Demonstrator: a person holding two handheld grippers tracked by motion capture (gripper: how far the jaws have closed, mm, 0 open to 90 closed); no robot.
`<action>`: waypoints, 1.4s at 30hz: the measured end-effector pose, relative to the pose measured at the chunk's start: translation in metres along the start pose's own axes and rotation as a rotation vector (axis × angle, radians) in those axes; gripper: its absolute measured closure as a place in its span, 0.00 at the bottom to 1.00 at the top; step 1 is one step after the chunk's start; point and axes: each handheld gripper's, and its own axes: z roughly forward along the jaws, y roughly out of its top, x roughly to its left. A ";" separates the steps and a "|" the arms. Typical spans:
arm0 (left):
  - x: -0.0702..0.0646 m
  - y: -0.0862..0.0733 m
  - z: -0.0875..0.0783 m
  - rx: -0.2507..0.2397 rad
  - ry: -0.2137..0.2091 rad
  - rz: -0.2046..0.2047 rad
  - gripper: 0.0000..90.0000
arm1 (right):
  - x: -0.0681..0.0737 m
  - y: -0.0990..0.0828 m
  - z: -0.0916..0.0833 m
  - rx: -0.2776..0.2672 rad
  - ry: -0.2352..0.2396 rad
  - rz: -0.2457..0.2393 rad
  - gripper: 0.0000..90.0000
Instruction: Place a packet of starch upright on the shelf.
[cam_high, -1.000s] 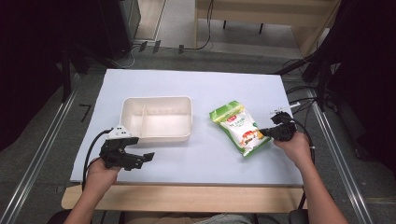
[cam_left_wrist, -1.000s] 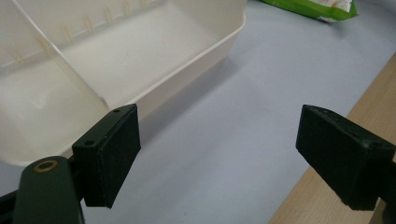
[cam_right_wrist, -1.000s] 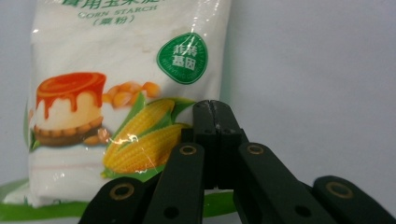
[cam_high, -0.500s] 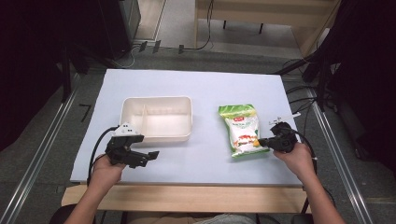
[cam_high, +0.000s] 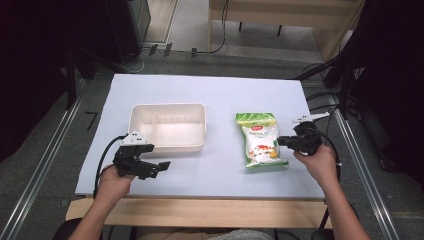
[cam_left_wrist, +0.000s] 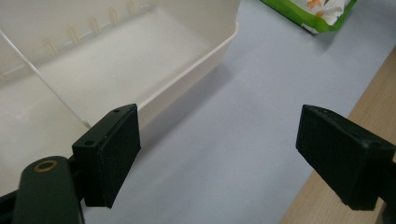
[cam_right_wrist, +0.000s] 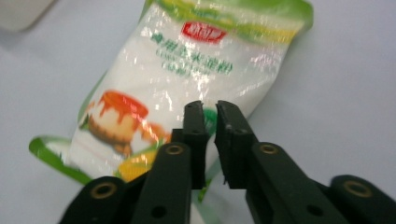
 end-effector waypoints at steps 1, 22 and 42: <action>0.000 0.000 0.000 0.000 -0.002 0.001 0.16 | -0.001 0.005 0.002 -0.006 -0.002 0.003 0.91; -0.001 -0.001 0.001 0.010 0.004 0.008 0.16 | -0.039 0.040 0.060 0.013 -0.040 0.129 0.40; -0.001 0.000 0.001 0.007 0.004 0.008 0.16 | -0.031 0.041 0.087 0.063 0.063 0.153 0.56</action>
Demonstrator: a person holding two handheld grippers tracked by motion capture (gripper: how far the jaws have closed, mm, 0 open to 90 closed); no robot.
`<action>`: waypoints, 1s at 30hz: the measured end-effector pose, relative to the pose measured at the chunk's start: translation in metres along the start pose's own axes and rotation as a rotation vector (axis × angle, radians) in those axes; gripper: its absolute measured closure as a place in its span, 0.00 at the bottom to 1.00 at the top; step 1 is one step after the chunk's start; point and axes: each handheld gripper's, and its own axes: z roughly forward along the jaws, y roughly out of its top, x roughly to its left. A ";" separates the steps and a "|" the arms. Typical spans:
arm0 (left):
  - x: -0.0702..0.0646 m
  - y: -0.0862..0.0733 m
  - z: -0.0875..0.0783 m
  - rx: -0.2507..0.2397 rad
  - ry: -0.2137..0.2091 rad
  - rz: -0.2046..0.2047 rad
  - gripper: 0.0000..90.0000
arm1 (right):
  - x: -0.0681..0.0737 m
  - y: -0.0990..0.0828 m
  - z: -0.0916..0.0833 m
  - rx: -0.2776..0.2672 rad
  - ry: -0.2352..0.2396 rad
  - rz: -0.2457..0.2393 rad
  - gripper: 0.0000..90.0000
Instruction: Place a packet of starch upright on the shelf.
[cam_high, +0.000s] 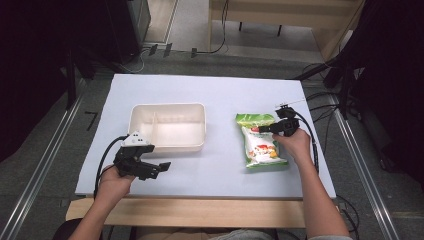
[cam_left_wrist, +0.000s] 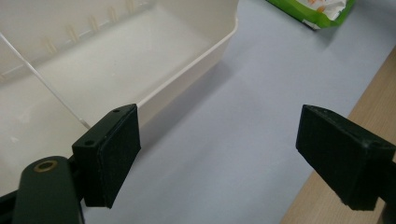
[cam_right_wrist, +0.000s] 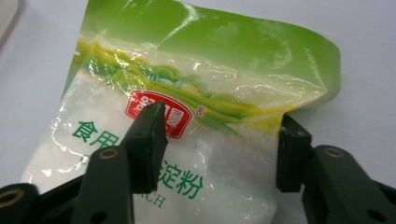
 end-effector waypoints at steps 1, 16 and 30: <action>0.000 0.000 0.000 0.001 0.000 0.001 0.16 | 0.001 0.000 0.000 0.000 -0.005 0.000 0.61; 0.000 0.000 -0.002 -0.006 -0.001 -0.001 0.16 | 0.014 0.003 -0.001 0.025 0.016 -0.024 1.00; 0.002 -0.001 -0.005 -0.010 0.002 -0.004 0.16 | 0.024 0.005 -0.046 -0.066 0.061 -0.026 1.00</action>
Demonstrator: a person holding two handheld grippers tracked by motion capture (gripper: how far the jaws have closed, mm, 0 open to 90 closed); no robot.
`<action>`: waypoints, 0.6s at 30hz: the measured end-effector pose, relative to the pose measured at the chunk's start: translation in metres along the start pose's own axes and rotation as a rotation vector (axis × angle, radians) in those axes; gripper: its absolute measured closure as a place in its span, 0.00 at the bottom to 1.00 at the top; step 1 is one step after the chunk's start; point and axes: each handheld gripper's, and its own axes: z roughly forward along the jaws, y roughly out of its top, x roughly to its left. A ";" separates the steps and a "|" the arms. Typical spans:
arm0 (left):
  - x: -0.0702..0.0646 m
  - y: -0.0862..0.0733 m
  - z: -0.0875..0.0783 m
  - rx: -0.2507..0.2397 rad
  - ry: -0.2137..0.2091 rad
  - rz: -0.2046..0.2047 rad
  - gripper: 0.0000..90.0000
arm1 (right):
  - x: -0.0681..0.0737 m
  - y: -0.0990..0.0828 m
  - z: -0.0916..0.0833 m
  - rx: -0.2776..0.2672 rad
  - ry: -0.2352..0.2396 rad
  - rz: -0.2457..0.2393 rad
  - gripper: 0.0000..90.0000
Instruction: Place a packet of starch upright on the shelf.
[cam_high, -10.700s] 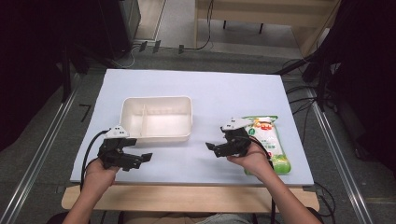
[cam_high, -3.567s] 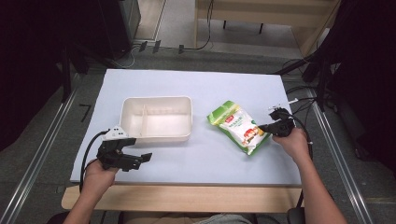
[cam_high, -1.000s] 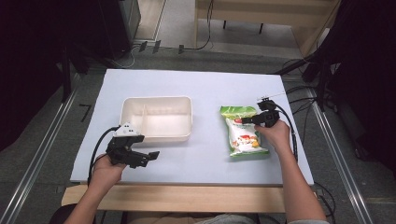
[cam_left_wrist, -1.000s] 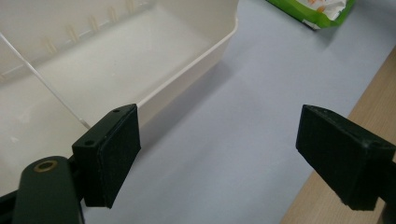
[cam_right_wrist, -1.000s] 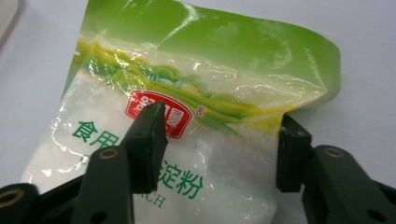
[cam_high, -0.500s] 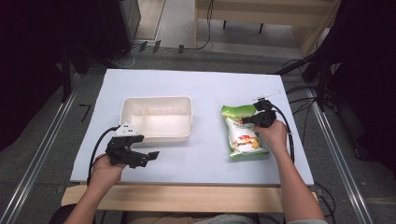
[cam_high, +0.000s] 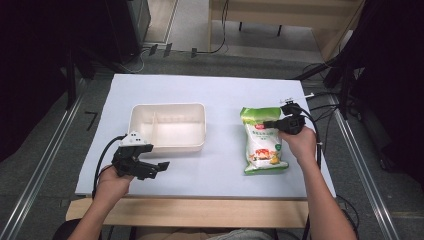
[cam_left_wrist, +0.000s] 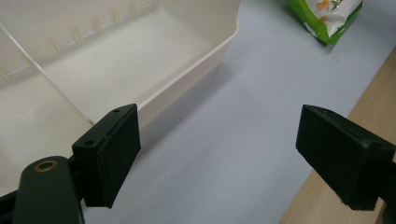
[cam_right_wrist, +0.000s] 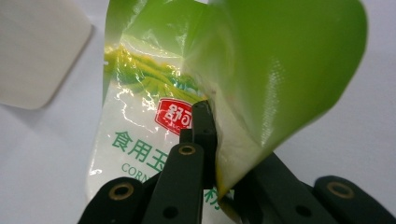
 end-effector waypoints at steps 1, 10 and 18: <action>0.000 0.000 0.000 -0.001 0.001 -0.003 0.16 | 0.005 -0.001 -0.010 -0.018 0.008 -0.013 1.00; 0.000 0.000 0.000 0.001 0.003 -0.004 0.16 | 0.035 0.001 -0.047 -0.078 0.032 -0.084 1.00; 0.001 0.000 -0.001 -0.003 0.004 -0.006 0.16 | 0.053 0.004 -0.063 -0.101 0.044 -0.130 1.00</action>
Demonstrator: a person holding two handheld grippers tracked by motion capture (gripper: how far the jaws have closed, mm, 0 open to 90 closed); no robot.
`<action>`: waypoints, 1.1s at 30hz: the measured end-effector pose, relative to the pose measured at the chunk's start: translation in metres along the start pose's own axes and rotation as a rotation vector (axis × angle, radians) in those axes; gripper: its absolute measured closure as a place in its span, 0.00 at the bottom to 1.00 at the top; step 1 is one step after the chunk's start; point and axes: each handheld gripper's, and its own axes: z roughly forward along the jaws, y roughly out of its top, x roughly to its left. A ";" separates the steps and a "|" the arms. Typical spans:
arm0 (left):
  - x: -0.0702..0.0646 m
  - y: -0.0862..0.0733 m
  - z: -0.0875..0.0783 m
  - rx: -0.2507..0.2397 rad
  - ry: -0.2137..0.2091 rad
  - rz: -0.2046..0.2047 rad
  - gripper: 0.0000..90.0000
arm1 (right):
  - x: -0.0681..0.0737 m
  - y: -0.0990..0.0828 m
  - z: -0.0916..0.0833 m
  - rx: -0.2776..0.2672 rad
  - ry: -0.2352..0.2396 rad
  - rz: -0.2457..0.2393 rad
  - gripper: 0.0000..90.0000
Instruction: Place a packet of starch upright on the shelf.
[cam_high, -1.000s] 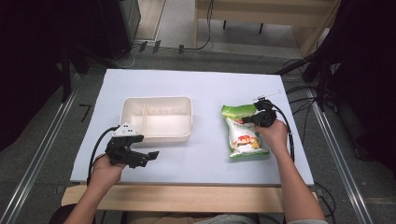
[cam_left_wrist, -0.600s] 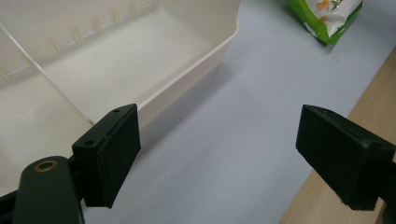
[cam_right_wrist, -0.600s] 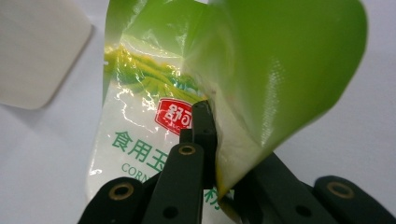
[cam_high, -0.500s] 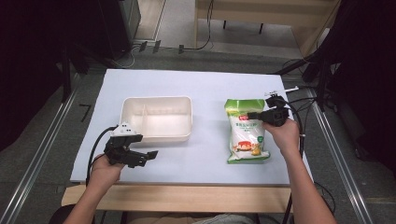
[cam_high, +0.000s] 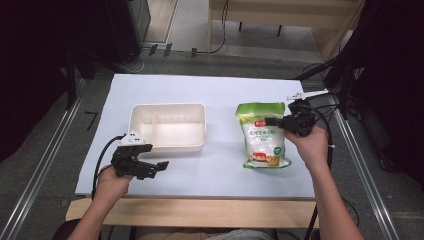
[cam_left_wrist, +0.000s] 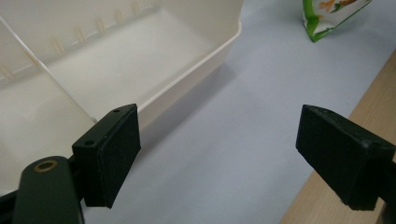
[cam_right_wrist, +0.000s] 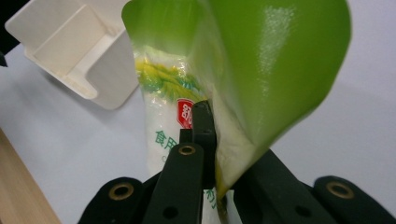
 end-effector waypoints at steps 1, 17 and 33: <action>0.000 0.000 0.000 -0.001 0.000 0.000 0.16 | 0.001 0.001 -0.002 -0.005 -0.001 -0.002 1.00; -0.001 0.000 0.001 0.001 0.003 -0.001 0.16 | 0.028 0.016 -0.017 -0.047 -0.020 -0.058 1.00; 0.000 -0.001 0.002 -0.004 -0.004 -0.011 0.16 | 0.043 0.046 0.004 -0.020 0.005 -0.090 1.00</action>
